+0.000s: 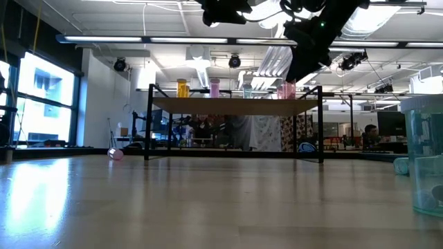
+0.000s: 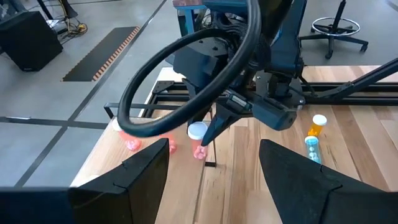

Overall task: Pick and place medicine bottles onto shelf by color
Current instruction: Put the pink medicine bottle on the shelf aligned with the other pink medicine bottles

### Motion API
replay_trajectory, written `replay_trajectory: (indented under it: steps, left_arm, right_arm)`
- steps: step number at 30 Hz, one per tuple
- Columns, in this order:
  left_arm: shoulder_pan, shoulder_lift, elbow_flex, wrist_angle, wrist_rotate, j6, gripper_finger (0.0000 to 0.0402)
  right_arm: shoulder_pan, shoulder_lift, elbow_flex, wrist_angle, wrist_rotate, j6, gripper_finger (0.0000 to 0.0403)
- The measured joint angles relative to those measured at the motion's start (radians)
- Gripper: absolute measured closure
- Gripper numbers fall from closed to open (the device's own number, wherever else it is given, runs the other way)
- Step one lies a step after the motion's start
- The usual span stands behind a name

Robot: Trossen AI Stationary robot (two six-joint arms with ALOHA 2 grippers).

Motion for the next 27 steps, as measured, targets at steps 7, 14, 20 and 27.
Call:
replay_trajectory:
  steps: [7,14,20,27]
  left_arm:
    - [0.000,0.000,0.000,0.000,0.000,0.000,0.0161]
    - [0.000,0.000,0.000,0.000,0.000,0.000,0.0161]
    - [0.000,0.000,0.000,0.000,0.000,0.000,0.0161]
    - [0.000,0.000,0.000,-0.001,0.001,0.000,0.0161]
  right_arm:
    - [-0.004,0.002,0.000,0.001,0.033,-0.001,0.0299]
    - [-0.026,0.002,0.000,0.006,0.022,0.004,0.0299]
    - [-0.042,0.001,0.000,0.005,-0.010,0.024,0.0299]
    - [-0.042,0.001,0.000,0.004,-0.015,0.026,0.0296]
